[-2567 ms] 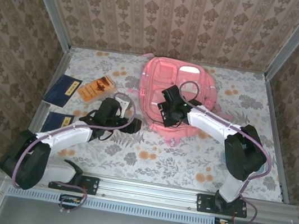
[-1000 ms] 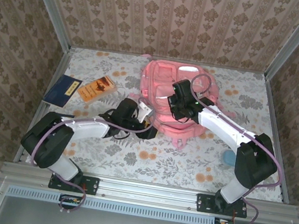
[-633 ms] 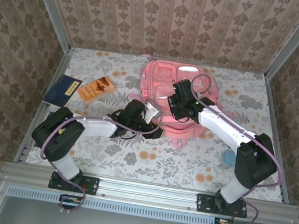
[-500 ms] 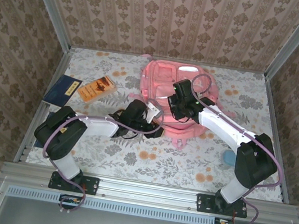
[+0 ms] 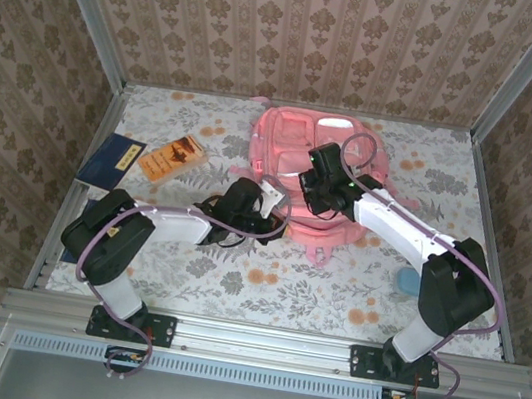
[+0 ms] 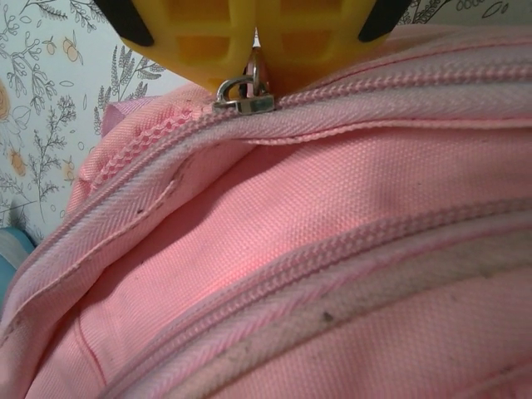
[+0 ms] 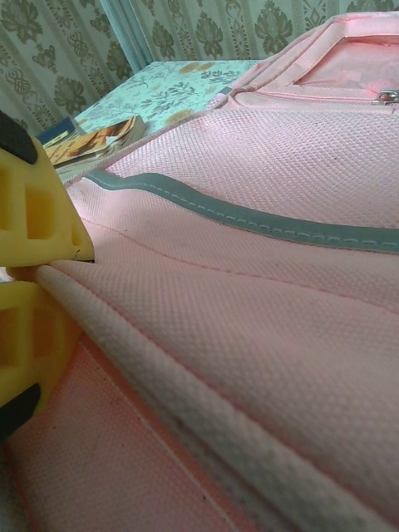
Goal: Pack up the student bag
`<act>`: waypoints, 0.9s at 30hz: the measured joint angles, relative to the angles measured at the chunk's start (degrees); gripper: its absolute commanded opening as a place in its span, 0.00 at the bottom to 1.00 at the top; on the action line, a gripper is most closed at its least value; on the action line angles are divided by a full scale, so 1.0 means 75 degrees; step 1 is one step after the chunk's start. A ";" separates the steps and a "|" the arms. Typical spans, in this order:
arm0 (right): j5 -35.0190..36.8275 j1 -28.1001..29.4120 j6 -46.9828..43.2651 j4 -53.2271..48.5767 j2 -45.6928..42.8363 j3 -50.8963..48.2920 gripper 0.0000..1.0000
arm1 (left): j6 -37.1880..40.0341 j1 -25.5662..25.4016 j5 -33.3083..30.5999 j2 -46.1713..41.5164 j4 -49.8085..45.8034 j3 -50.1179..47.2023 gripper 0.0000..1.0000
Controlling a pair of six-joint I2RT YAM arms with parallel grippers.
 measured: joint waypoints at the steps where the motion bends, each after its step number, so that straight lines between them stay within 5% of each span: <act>1: -0.0003 -0.0015 -0.0003 0.0006 -0.0023 -0.0023 0.08 | 0.0000 -0.0015 -0.0058 -0.0050 -0.0003 -0.0015 0.00; 17: -0.0236 -0.0198 -0.0560 -0.0099 -0.0519 -0.0251 0.03 | 0.0321 0.0297 -0.1539 -0.0988 -0.0764 -0.0586 0.00; 27: -0.0437 -0.0291 -0.0766 -0.0090 -0.0533 -0.0321 0.03 | 0.0434 0.1043 -0.1853 -0.0458 -0.1408 0.0029 0.00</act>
